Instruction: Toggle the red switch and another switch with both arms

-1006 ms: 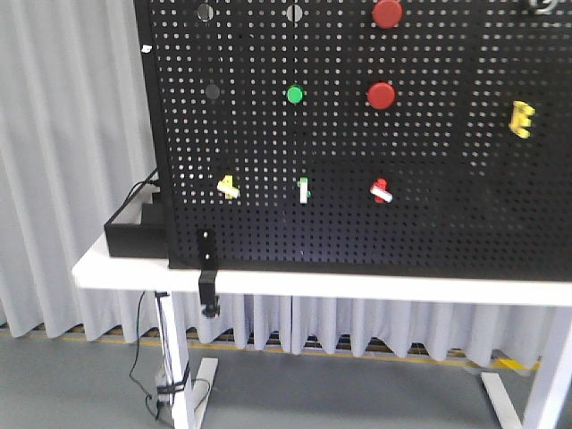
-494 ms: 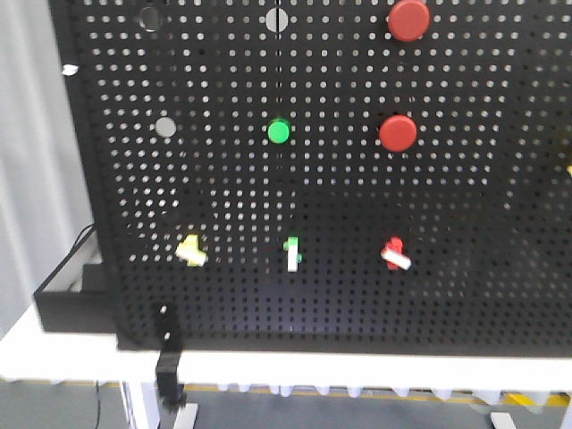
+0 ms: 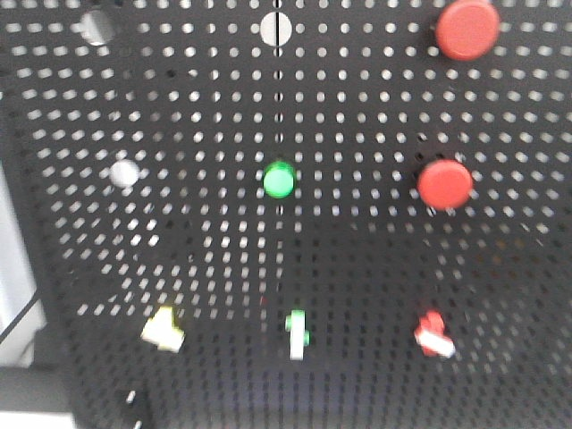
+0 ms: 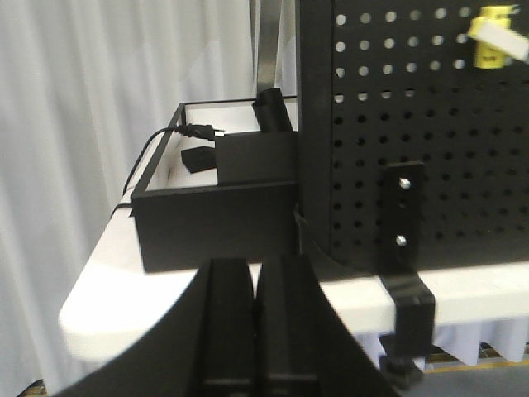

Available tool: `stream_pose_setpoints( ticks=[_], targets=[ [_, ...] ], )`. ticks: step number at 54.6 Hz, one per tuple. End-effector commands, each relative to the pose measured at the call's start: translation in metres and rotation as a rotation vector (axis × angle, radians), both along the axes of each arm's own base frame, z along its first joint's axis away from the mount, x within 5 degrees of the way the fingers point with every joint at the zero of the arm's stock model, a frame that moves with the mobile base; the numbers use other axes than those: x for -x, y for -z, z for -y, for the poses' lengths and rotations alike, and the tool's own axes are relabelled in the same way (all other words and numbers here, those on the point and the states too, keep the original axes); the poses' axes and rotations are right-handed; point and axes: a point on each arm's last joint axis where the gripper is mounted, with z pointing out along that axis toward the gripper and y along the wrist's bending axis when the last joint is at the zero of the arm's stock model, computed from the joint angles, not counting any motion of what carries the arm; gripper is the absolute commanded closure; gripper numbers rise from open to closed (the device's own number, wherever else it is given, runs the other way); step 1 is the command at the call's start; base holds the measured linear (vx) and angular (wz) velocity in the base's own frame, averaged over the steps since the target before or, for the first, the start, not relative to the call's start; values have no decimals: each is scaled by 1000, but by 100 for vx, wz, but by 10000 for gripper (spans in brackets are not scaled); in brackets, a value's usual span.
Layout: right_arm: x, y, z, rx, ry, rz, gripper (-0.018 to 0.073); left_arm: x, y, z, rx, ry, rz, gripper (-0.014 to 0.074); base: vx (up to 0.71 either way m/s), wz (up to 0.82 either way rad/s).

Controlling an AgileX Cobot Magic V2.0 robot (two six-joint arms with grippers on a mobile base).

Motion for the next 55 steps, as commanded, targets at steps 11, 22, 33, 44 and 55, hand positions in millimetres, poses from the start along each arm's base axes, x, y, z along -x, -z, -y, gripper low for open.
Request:
stream_pose_setpoints(
  ticks=[11,22,33,44,55],
  targets=[
    [1,-6,0,21,0,86,566,1,-2,-1,19,-9,77,594,17,-5],
    [1,-6,0,21,0,86,566,1,-2,-1,19,-9,77,594,4,-4],
    [1,-6,0,21,0,86,566,1,-2,-1,19,-9,77,594,0,0],
    [1,-6,0,21,0,86,566,1,-2,-1,19,-9,77,594,0,0],
    [1,-8,0,23,-2,108,566,1,-2,-1,19,-9,78,594,0,0]
  ],
)
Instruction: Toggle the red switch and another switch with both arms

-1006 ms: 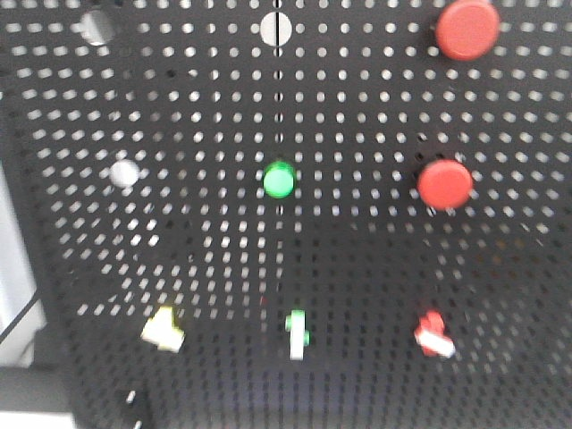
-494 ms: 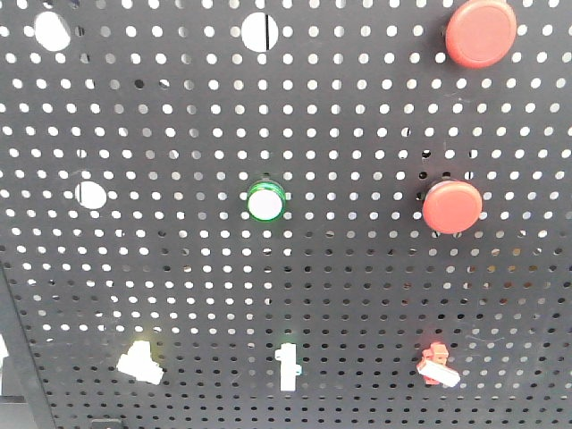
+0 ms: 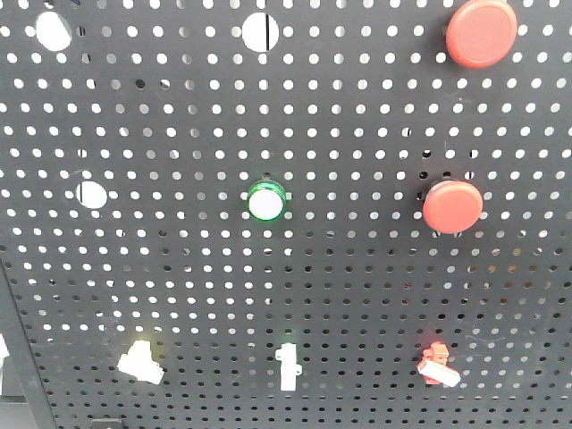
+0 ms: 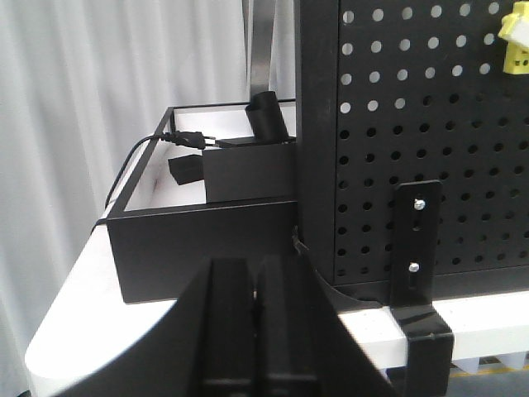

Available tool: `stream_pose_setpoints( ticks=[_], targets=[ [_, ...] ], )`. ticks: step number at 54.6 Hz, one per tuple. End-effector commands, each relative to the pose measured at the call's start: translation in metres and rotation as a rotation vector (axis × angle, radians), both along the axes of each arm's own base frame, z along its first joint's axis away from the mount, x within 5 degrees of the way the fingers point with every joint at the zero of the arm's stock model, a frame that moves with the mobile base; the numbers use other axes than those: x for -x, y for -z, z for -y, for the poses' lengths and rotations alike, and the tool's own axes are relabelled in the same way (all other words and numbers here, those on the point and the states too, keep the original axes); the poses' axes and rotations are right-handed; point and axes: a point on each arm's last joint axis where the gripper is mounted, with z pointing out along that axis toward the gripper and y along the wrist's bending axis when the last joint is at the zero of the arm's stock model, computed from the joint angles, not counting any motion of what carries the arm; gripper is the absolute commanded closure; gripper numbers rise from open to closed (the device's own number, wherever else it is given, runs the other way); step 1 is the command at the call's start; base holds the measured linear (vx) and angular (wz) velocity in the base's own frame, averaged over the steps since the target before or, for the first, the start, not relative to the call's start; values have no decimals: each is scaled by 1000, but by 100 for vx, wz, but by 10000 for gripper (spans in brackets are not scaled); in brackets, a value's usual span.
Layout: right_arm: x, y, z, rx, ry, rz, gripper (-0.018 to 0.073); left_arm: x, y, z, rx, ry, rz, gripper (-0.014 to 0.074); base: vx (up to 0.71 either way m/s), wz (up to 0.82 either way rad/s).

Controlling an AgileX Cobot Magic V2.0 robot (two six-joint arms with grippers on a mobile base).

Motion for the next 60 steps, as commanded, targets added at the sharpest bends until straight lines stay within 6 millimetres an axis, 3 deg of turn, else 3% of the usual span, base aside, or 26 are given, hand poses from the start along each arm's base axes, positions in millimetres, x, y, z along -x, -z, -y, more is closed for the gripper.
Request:
stream_pose_setpoints(
  ticks=[1,19,25,29,35,41,45,54,60],
  targets=[
    [1,-9,-1,23,-2,116,566,1,-2,-1,19,-9,78,594,0,0],
    [2,-17,-1,38,-8,193,566,4,-21,-3,39,-26,270,594,0,0],
    [4,-30,-1,47,-7,231,566,7,-34,-4,57,-36,387,594,0,0],
    [9,-51,-2,67,-6,289,566,10,-49,-4,77,-31,415,594,0,0],
    [24,-101,-3,122,4,414,566,14,-81,-4,69,-23,414,594,0,0],
    [30,-156,-2,200,31,439,566,11,-126,-3,10,-31,433,594,0,0],
    [24,-189,0,235,54,404,566,4,-164,-2,-28,-39,454,594,0,0],
    [-4,-233,4,234,69,317,566,-32,-216,2,-41,-26,357,594,0,0],
    [-20,-242,4,182,53,294,566,-51,-232,4,-43,-25,333,594,0,0]
  ],
)
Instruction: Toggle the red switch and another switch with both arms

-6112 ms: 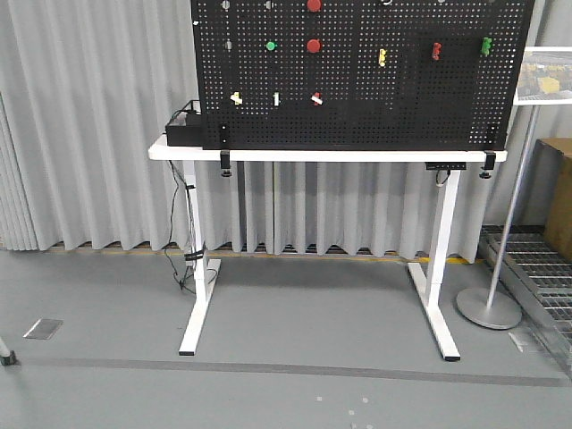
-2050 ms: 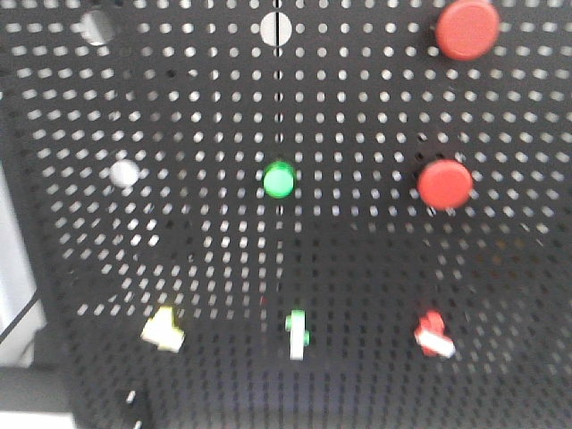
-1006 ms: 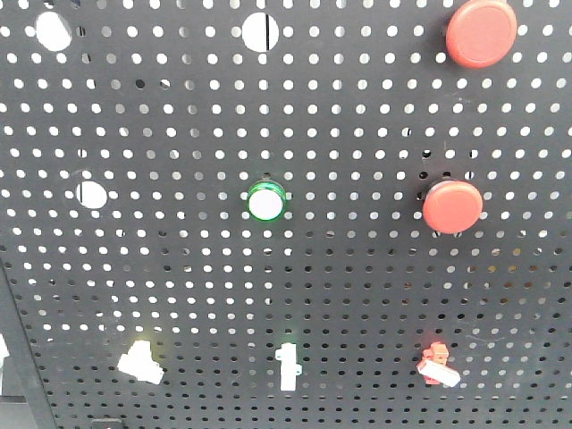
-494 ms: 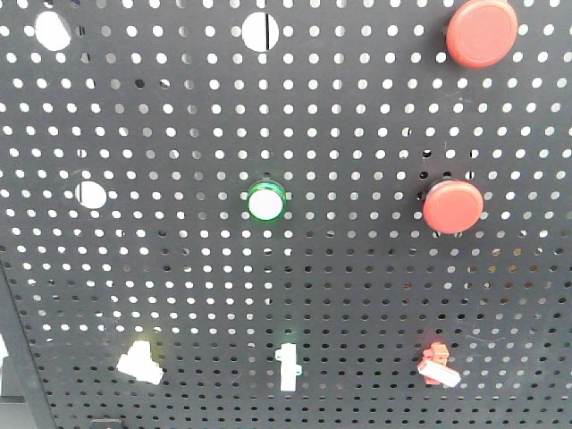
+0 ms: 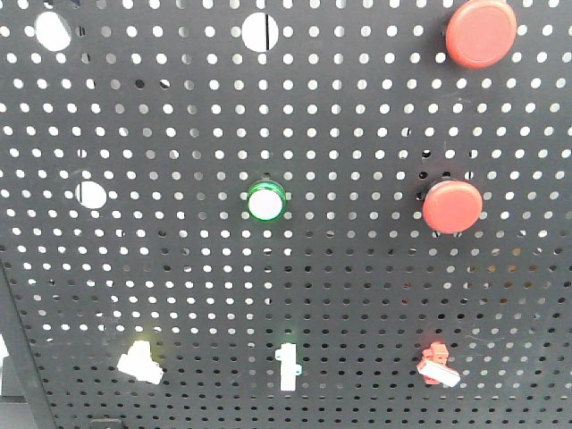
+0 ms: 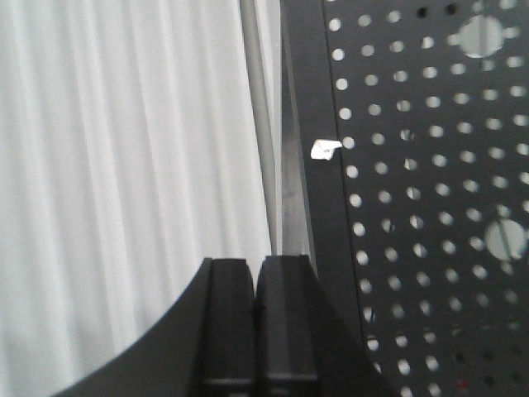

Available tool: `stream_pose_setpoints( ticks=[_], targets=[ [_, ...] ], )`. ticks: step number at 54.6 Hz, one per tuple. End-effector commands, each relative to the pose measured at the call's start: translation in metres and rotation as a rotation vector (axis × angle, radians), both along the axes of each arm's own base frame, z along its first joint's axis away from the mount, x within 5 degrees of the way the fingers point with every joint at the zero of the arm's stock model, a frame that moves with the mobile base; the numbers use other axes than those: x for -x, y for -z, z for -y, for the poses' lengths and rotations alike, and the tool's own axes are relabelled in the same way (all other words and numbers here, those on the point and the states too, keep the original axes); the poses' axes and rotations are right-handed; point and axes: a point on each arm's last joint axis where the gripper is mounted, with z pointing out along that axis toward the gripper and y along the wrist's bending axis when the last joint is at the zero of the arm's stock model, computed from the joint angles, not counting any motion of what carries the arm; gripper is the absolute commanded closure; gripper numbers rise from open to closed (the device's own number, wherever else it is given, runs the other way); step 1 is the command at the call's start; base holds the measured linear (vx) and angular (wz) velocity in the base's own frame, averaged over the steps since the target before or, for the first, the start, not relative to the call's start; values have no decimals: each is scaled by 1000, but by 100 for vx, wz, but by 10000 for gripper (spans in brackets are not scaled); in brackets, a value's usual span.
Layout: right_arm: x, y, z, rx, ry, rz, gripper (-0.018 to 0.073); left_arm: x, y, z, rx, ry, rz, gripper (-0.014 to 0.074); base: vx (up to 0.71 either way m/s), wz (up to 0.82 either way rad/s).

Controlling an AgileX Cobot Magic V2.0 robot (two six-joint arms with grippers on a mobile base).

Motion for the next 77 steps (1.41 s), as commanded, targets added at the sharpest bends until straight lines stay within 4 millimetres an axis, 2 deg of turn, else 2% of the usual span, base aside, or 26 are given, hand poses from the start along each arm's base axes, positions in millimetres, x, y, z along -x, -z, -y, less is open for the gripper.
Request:
stream_pose_setpoints(
  ticks=[1,9,15,22,28,36,40,47,56,77],
  targets=[
    [-11,-18,-1,-21,-19,43,566,-15,-27,1,12,-5,57,594,0,0],
    [-20,-16,-2,-134,-66,35,566,-22,-30,1,80,8,59,594,0,0],
    [-20,-16,-2,-133,-72,42,566,-24,-22,5,182,67,-50,594,0,0],
    [-23,-16,-5,-110,-97,32,566,-29,-9,19,123,172,-199,594,0,0],
    [-29,-11,-14,-111,-187,-26,566,-33,-3,37,79,300,-245,594,0,0],
    [-46,-2,-40,-101,-409,-126,566,-39,4,69,14,503,-284,594,0,0],
    [-56,5,-60,-53,-537,-179,566,-43,11,85,-39,587,-313,594,0,0],
    [-68,15,-91,28,-683,-228,566,-52,19,100,-58,638,-345,594,0,0],
    [-74,20,-112,59,-757,-231,566,-61,24,101,-62,586,-345,594,0,0],
    [-78,23,-115,72,-752,-241,566,-69,29,94,-80,485,-308,594,0,0]
  ],
)
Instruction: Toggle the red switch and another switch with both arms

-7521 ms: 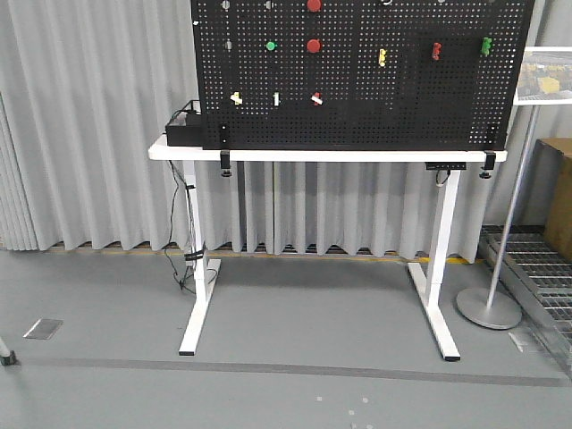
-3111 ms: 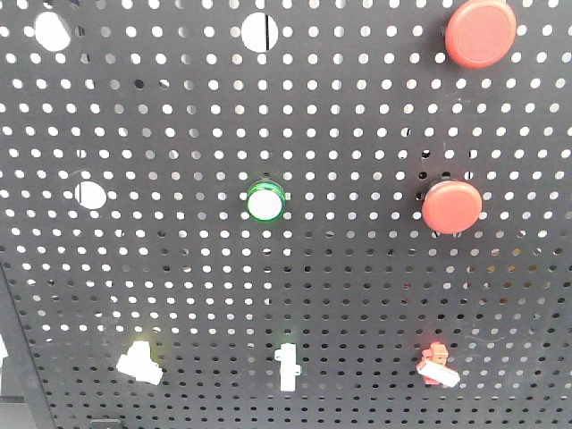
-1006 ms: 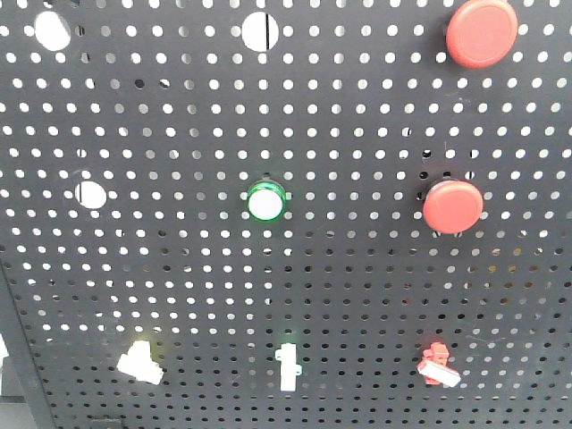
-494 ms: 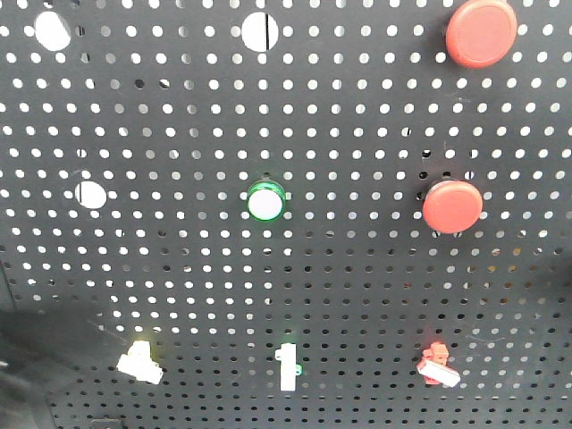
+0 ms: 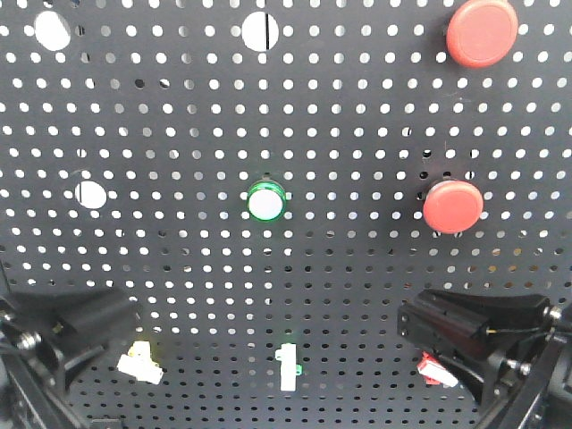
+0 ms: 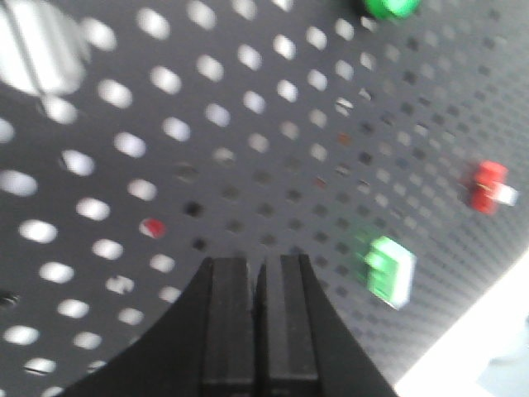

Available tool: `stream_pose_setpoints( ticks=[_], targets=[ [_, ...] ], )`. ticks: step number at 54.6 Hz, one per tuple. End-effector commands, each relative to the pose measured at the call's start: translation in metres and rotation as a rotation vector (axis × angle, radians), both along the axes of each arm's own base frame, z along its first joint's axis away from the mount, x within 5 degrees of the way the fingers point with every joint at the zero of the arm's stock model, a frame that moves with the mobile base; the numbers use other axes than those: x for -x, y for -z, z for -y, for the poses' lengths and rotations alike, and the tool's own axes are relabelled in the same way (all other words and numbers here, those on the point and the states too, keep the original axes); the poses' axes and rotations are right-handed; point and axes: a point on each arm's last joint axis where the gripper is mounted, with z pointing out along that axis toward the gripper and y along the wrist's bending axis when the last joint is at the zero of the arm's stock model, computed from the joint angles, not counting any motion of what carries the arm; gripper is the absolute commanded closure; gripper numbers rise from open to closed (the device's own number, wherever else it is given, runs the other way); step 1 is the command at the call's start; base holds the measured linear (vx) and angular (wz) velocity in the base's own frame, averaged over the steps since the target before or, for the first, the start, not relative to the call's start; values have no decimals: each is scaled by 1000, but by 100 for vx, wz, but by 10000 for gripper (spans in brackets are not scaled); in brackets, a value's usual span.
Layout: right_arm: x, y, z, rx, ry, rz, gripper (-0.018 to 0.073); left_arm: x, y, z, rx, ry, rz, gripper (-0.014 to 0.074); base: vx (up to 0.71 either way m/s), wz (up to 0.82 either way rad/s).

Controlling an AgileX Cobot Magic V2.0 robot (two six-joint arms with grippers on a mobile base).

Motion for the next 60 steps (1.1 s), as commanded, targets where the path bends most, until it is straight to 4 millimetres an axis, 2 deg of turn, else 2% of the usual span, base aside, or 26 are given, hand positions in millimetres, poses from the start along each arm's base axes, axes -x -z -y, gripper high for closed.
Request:
stream_pose_setpoints(
  ticks=[1,10,25,34,47,60],
  targets=[
    [-1,-18,3,-55,31,97,566,-4,-6,-6,35,-71,41,594,0,0],
    [-1,-18,3,-54,31,96,566,-7,15,-12,11,-112,-11,594,0,0],
    [-1,-18,3,-53,31,95,566,-11,13,-17,27,-180,27,594,0,0],
    [-1,-18,3,-53,29,92,566,-19,20,-13,4,-183,-1,594,0,0],
    [-1,-17,3,-52,28,90,566,-32,47,-2,-37,-163,-121,594,0,0],
    [-1,-17,3,-51,28,89,566,-23,82,-11,-24,-217,-227,594,0,0]
  ],
)
